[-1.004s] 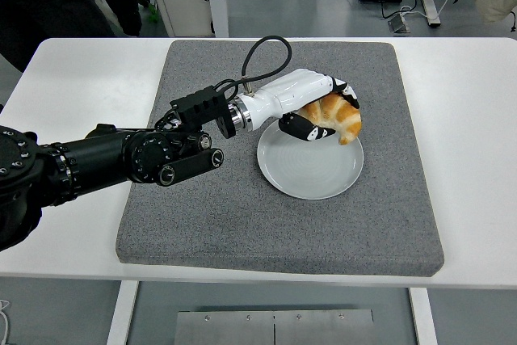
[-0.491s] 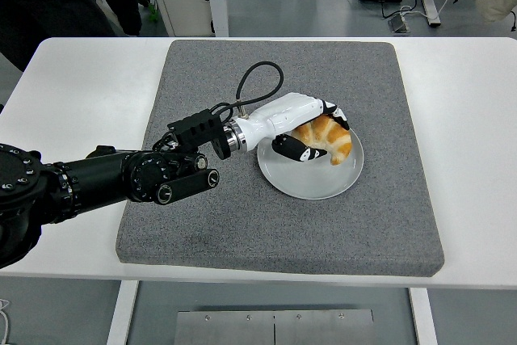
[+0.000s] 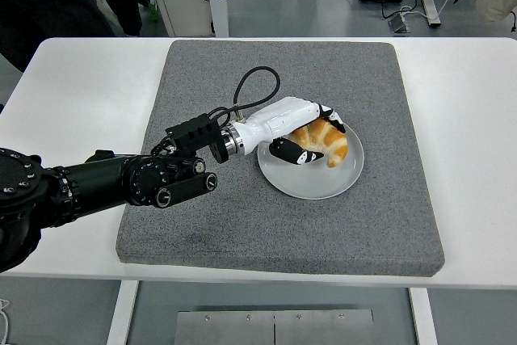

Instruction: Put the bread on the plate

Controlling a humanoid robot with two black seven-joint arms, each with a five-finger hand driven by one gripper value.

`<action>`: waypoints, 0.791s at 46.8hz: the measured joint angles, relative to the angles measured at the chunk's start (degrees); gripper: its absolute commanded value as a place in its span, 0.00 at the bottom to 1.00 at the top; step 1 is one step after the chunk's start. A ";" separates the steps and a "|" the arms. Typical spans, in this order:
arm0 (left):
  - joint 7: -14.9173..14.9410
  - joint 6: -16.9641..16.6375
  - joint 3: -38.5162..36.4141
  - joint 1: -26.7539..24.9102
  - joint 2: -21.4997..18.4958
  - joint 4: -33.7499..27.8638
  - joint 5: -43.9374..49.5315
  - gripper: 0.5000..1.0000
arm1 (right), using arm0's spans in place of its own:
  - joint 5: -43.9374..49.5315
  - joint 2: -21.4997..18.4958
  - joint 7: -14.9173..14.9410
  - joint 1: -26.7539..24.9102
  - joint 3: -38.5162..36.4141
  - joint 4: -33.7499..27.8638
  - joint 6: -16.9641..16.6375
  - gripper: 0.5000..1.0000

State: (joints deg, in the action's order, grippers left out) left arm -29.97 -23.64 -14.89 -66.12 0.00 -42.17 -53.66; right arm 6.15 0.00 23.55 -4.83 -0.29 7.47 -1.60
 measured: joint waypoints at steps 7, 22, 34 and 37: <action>0.00 -0.50 -1.58 0.60 -0.04 0.15 0.00 0.00 | 0.00 0.00 0.00 0.00 0.01 0.04 0.01 1.00; 0.00 -0.79 -1.91 0.73 -0.21 0.16 0.04 0.00 | 0.00 0.00 0.00 0.00 0.03 0.01 0.02 1.00; 0.02 -0.80 -1.90 1.20 -0.30 0.93 0.22 0.00 | 0.00 0.00 0.00 0.00 -0.05 0.00 0.03 1.00; 0.03 -0.76 -1.90 1.29 -0.28 1.02 0.41 0.00 | 0.00 0.00 0.00 0.00 -0.05 0.00 0.04 1.00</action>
State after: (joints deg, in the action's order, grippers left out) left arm -29.93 -24.40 -16.79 -64.83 -0.28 -41.15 -53.25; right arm 6.15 0.00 23.55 -4.83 -0.35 7.47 -1.56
